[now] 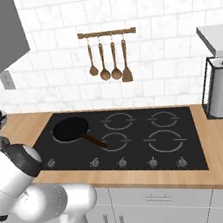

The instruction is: Pick the kettle from the counter and place it on a stove burner. Then turn the burner on.

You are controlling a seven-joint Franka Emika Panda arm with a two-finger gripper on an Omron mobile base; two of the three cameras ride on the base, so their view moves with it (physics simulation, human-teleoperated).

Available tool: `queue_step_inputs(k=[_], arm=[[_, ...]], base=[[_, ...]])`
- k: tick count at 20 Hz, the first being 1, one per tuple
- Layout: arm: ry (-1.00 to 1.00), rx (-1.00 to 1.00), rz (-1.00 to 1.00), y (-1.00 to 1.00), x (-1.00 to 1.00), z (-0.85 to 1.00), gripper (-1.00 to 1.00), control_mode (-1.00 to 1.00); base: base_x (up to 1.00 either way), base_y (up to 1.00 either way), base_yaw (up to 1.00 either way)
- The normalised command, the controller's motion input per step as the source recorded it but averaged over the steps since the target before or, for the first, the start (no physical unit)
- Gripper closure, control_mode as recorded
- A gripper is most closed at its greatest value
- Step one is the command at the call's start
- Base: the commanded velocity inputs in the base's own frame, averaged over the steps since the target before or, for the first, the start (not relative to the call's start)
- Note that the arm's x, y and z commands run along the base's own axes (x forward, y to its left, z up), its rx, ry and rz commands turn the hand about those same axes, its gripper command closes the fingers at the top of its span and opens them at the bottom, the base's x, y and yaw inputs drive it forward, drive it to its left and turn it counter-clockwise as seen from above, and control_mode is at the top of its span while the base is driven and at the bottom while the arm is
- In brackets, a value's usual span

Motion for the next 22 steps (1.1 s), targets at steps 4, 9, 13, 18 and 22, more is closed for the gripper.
queue_step_inputs(k=[4, 9, 13, 18, 22], arm=[[-0.03, 0.05, 0.0, -0.04, 0.05, 0.0, -1.0, -1.0], [0.0, 0.05, 0.0, -0.02, 0.23, -0.02, -1.0, -1.0], [0.0, 0.08, 0.0, 0.0, 0.3, -0.02, -1.0, -1.0], [0.02, 0.07, 0.0, 0.0, 0.22, -0.02, -1.0, -1.0], [0.0, 0.05, 0.0, 0.0, 0.22, -0.04, -1.0, -1.0]], base=[[0.0, 0.0, 0.0], [0.0, 0.0, 0.0], [0.0, 0.0, 0.0], [0.0, 0.0, 0.0], [0.0, 0.0, 0.0]])
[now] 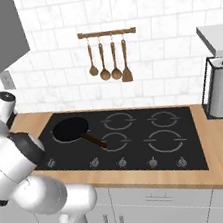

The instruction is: Pick the kettle from the counter and place it on a stove burner. Then turn the burner on.

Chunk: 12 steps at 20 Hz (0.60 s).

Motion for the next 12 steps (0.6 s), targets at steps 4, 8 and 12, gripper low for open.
queue_step_inputs(k=[4, 8, 12], arm=[[0.0, 0.01, 0.0, 0.1, 0.22, -0.06, -1.0, -1.0], [0.02, 0.0, 0.0, 0.23, 0.23, -0.12, -1.0, -1.0], [0.03, 0.0, 0.0, 0.26, 0.19, -0.11, -1.0, -1.0]], base=[[0.0, 0.0, 0.0], [0.0, 0.0, 0.0], [0.0, 0.0, 0.0]])
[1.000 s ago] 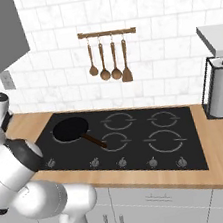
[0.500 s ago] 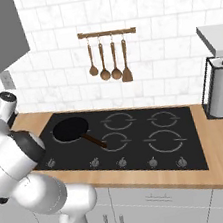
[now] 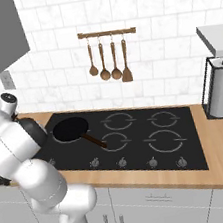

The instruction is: Pick the kettle from the counter and place it on a stove burner. Then turn the burner on.

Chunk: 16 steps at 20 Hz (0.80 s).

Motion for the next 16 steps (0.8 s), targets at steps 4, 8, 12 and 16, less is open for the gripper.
queue_step_inputs(k=[4, 8, 12, 16], arm=[[0.01, 0.0, 0.0, 0.19, 0.17, -0.11, -1.0, -1.0], [0.03, 0.0, 0.0, 0.17, 0.15, -0.12, -1.0, -1.0], [0.03, 0.0, 0.0, 0.2, 0.17, -0.14, -1.0, -1.0], [0.04, 0.0, 0.0, 0.22, 0.18, -0.16, -1.0, -1.0]], base=[[0.0, 0.0, 0.0], [0.0, 0.0, 0.0], [0.0, 0.0, 0.0], [0.0, 0.0, 0.0]])
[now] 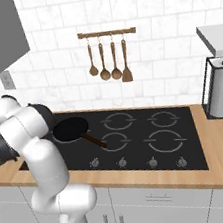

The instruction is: Pick the kettle from the counter and place it on a stove burner. Then turn the burner on.

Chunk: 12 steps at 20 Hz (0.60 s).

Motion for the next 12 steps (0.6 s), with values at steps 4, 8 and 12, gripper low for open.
queue_step_inputs(k=[4, 8, 12], arm=[[0.03, 0.0, 0.0, 0.24, 0.18, -0.18, -1.0, -1.0], [0.05, 0.0, 0.0, 0.24, 0.09, -0.2, -1.0, -1.0], [0.11, 0.0, 0.0, 0.23, 0.0, -0.28, 1.0, -1.0]], base=[[0.0, 0.0, 0.0], [0.0, 0.0, 0.0], [0.0, 0.0, 0.0]])
